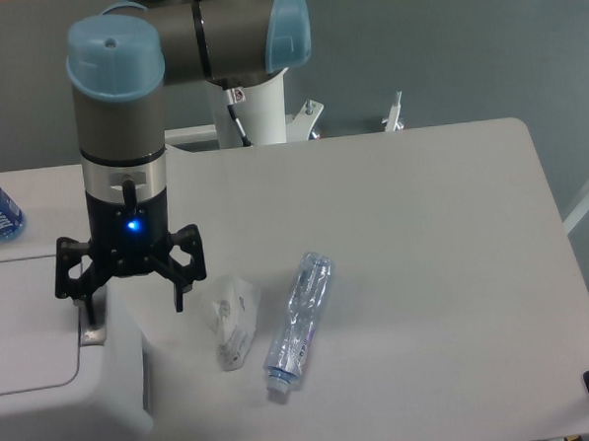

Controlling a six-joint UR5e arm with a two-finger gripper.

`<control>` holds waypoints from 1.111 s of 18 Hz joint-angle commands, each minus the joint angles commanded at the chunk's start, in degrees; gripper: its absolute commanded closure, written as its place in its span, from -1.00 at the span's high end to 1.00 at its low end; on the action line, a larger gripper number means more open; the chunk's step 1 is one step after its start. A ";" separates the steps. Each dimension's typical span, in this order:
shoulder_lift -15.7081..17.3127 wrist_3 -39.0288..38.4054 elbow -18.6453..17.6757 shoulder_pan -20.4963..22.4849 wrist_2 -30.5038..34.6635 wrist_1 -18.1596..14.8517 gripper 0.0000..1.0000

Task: Open the trash can
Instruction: 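Press the gripper on the bin lid to flip it open, then raise the gripper away from the opened trash bin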

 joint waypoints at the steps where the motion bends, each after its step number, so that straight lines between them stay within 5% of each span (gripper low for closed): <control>1: -0.09 0.00 0.00 0.00 0.00 0.00 1.00; 11: 0.44 0.44 2.54 0.96 -0.44 0.09 1.00; 16: 2.11 3.16 6.59 7.55 3.23 0.35 1.00; 20: 4.30 17.35 4.84 9.40 10.72 -2.54 1.00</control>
